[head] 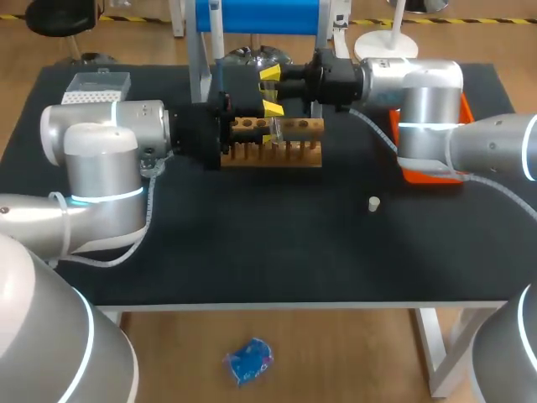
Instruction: Invert the test tube, pick up the pipette, mount the tip to pipette, aspirate from beaker and dispense into the tube, eject the tip, return the pipette, and cap with the stopper.
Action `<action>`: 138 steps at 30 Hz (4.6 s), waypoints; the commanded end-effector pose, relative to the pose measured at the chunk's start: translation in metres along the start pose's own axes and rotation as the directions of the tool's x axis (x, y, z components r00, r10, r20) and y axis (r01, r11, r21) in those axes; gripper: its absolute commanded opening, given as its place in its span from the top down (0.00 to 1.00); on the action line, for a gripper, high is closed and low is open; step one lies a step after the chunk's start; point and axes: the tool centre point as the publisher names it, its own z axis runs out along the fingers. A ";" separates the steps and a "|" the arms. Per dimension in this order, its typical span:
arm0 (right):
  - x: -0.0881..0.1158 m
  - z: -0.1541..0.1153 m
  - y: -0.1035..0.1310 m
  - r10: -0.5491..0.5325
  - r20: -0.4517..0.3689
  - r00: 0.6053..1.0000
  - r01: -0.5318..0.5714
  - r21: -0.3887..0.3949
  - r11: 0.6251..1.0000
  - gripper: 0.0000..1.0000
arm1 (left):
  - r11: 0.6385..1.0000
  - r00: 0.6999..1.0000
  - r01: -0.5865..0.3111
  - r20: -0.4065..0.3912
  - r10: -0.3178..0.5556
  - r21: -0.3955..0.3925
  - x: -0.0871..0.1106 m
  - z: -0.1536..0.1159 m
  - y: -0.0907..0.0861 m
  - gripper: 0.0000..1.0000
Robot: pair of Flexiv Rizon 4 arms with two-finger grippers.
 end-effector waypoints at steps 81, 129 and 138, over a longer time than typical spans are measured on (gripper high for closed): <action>-0.020 -0.143 -0.042 -0.982 0.162 -0.097 0.680 0.731 0.054 0.00 | 0.183 0.161 0.980 -0.222 -0.962 -0.083 -0.044 -0.010 0.052 1.00; -0.091 -0.152 -0.011 -0.993 0.006 -0.118 0.669 0.739 -0.075 0.00 | 0.135 0.137 0.991 -0.203 -0.970 0.022 -0.022 0.023 0.101 1.00; -0.091 -0.152 -0.011 -0.993 0.006 -0.118 0.669 0.739 -0.075 0.00 | 0.123 0.124 0.992 -0.208 -0.970 0.015 -0.013 0.024 0.108 1.00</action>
